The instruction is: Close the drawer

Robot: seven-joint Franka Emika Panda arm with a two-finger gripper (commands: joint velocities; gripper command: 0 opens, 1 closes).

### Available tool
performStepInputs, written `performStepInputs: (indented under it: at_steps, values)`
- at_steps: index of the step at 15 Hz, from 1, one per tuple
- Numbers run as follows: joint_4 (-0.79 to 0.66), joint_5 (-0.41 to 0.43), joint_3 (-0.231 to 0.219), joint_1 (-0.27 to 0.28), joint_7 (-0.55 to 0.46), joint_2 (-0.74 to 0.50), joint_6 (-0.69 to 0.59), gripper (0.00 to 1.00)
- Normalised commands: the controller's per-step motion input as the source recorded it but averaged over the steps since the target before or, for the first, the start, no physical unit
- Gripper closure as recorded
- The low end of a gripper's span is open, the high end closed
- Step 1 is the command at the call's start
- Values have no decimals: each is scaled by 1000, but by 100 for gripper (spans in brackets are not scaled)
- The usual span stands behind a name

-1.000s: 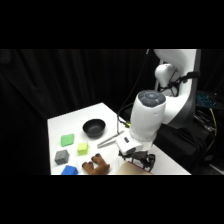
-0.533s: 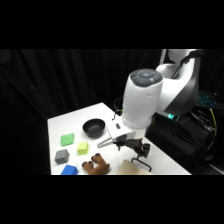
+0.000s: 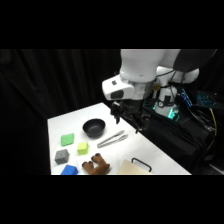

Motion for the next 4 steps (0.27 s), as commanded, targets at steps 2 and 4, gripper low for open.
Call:
performStepInputs:
  at_steps: [2, 4]
  values:
    - [226, 57, 74, -149, 112, -136, -310, 0]
    - [250, 24, 53, -141, 235, -12, -226, 0]
